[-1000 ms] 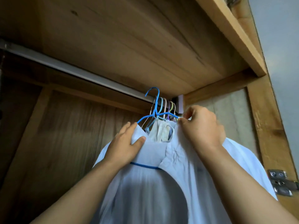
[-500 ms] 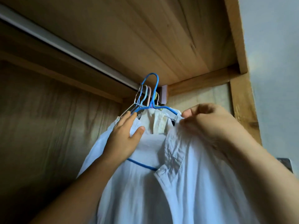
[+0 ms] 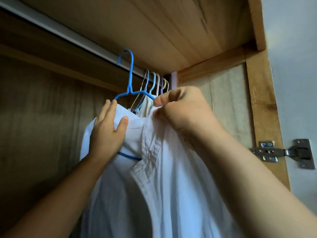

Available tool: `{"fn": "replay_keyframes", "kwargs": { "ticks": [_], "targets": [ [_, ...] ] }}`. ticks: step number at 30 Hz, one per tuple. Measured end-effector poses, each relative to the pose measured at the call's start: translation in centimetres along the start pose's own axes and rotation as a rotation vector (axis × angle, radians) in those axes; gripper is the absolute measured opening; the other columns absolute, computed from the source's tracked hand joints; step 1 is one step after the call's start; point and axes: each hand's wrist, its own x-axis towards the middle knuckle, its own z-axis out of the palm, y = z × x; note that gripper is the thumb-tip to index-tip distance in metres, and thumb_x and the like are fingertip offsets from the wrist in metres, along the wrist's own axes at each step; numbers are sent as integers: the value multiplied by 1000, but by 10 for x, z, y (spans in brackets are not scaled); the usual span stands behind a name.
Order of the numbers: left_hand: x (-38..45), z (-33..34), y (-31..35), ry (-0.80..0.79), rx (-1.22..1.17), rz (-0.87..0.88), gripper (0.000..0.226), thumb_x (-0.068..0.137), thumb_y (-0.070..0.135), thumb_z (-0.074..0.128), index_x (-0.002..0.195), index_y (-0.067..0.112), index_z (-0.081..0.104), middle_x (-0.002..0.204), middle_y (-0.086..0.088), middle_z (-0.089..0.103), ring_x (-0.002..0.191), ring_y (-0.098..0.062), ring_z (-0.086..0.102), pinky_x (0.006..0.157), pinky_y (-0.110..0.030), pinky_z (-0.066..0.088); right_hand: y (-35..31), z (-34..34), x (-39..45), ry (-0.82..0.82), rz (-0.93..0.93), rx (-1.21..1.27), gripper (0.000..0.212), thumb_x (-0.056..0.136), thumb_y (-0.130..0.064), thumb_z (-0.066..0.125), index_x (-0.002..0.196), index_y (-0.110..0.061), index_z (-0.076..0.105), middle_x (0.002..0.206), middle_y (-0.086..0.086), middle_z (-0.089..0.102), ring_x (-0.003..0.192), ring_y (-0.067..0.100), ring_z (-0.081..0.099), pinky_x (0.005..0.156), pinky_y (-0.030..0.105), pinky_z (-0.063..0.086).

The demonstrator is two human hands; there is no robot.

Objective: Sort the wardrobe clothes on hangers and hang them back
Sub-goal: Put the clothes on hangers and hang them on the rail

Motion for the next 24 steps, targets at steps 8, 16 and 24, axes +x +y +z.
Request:
{"fn": "replay_keyframes", "kwargs": {
  "ticks": [8,16,24],
  "targets": [
    [20,13,-1,-93,-6,51,57,91,37,47,142,14,40,153,-2,30,139,-13,29,104,-11,15,3,-3,15,35,24,-130,15,73,-3,62,63,-15,66,72,7,69,72,29,67,69,35,57],
    [26,48,34,-100,-299,33,63,84,51,39,137,18,44,112,8,61,105,-10,54,88,-21,37,30,-42,7,-25,121,-188,37,78,1,61,57,-29,64,51,-11,60,62,17,60,72,30,52],
    [39,67,68,-280,-701,-203,57,99,49,9,124,24,54,94,0,67,81,-1,64,67,-7,45,36,-79,-10,-16,103,-155,27,81,2,61,73,-22,72,81,9,71,68,26,64,69,35,55]
  ]
}}
